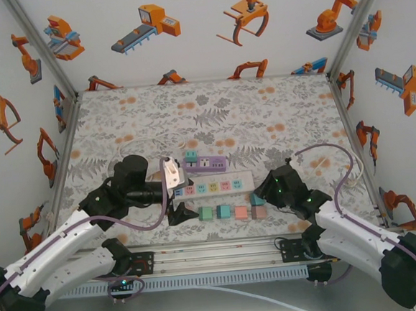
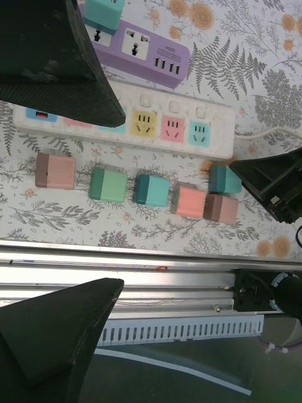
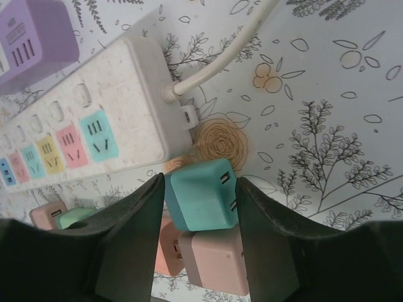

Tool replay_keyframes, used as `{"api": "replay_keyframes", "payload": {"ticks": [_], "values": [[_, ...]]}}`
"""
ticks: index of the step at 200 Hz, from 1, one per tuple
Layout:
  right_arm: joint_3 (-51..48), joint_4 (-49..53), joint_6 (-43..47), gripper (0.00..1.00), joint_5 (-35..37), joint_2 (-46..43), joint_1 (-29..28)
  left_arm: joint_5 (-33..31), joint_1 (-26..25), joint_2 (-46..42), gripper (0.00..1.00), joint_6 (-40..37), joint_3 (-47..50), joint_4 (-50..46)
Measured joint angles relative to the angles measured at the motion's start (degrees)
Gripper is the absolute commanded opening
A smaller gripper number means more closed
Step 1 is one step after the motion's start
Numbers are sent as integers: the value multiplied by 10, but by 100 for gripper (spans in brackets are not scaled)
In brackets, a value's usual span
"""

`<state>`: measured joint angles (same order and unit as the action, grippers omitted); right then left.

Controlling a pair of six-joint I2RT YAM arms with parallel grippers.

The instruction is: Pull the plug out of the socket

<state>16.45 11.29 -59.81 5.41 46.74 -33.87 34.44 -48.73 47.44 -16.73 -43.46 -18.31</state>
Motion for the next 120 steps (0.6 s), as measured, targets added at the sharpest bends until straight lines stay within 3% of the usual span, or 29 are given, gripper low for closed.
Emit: {"api": "replay_keyframes", "payload": {"ticks": [77,120], "values": [[20,65,29,49,24,-44,0,-26,0,-2,97,0,1,0],[85,34,134,50,25,-55,0,-129,0,-4,97,31,1,1]]}}
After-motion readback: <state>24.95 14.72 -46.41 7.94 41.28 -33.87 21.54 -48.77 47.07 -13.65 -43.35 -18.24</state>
